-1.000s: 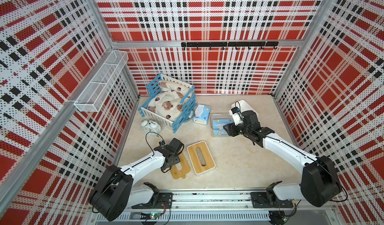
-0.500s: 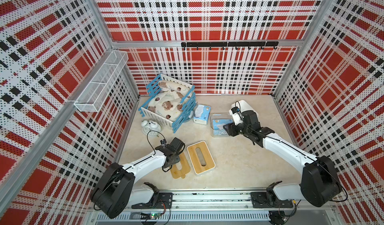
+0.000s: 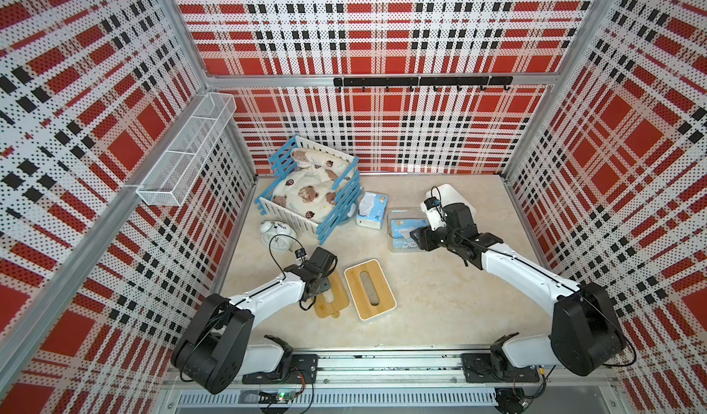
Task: Put the tissue paper into the tissue box
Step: Pick up the box lid from the center of the board, then close the box lid on the tissue box.
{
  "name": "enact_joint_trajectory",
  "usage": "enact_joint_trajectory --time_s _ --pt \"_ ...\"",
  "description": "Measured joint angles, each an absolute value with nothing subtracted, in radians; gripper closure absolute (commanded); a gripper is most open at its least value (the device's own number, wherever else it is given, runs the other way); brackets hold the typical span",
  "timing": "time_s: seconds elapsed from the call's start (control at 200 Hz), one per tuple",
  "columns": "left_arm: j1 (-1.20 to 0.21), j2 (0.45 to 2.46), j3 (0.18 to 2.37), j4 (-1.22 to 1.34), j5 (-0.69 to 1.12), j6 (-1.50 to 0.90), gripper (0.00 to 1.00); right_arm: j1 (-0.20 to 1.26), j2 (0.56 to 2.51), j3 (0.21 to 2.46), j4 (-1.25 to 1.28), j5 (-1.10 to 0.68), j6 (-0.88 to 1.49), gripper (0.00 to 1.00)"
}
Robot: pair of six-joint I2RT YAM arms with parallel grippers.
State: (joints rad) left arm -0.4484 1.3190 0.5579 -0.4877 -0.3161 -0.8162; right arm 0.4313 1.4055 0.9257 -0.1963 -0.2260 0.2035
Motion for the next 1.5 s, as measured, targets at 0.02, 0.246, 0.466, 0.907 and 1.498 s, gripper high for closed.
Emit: enact_joint_trajectory --time_s 0.02,0.246,0.466,0.907,1.498 --pt "-0.447 1.316 0.558 -0.487 -0.318 -0.811 0.68 0.431 1.408 0.927 -0.197 -0.229 0.204 0.42" --pt "-0.449 1.275 0.578 -0.484 -0.348 -0.756 0.71 0.431 1.425 0.965 -0.198 -0.272 0.211 0.42" --pt "-0.467 1.243 0.614 -0.480 -0.382 -0.697 0.73 0.431 1.464 1.015 -0.197 -0.347 0.226 0.42" --pt "-0.472 1.228 0.844 -0.487 -0.450 -0.485 0.74 0.471 1.586 1.115 -0.190 -0.579 0.251 0.42" --pt "-0.679 1.414 1.015 -0.209 -0.265 -0.159 0.76 0.484 1.773 1.302 -0.063 -0.899 0.338 0.67"
